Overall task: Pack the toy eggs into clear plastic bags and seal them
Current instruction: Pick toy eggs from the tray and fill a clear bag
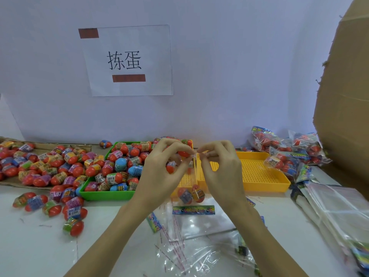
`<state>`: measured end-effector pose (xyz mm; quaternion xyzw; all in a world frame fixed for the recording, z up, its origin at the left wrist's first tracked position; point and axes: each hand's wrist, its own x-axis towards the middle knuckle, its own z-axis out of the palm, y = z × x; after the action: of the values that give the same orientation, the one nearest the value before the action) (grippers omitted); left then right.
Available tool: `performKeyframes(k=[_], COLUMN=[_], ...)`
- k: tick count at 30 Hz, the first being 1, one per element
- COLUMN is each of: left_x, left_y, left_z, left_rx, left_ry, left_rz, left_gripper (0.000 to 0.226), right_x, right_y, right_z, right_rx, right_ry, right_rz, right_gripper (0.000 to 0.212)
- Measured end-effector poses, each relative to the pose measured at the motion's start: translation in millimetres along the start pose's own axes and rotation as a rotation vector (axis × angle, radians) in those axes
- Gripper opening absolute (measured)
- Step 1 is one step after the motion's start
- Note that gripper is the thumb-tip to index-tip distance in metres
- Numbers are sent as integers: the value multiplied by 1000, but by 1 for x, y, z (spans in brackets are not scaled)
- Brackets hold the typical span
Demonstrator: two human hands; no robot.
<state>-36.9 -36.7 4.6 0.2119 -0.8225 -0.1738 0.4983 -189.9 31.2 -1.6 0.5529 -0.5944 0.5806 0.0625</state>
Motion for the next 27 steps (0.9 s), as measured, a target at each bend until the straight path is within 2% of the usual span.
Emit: performKeyframes(k=[6, 9, 11, 15, 17, 19, 24, 27], left_x=[-4, -6, -7, -6, -7, -8, -4, -6], left_y=[-6, -8, -10, -14, -16, -18, -22, -22], left_z=[0, 2, 3, 3, 4, 6, 8, 8], left_rx=[229, 284, 308, 290, 275, 173, -253, -384], left_ry=[-95, -102, -114, -145, -158, -150, -179, -141], left_rz=[-1, 59, 93, 86, 79, -3, -414, -506], left_gripper=[34, 23, 19, 38, 35, 27, 12, 13], right_x=[2, 2, 2, 3, 4, 4, 6, 8], right_y=[1, 2, 2, 2, 3, 5, 7, 7], right_z=[-2, -2, -2, -4, -5, -6, -6, -7], right_rx=[17, 18, 25, 36, 40, 49, 234, 384], right_ry=[38, 34, 33, 50, 53, 48, 63, 25], right_rz=[35, 42, 48, 71, 83, 111, 290, 447], right_gripper=[15, 14, 14, 18, 19, 16, 15, 19])
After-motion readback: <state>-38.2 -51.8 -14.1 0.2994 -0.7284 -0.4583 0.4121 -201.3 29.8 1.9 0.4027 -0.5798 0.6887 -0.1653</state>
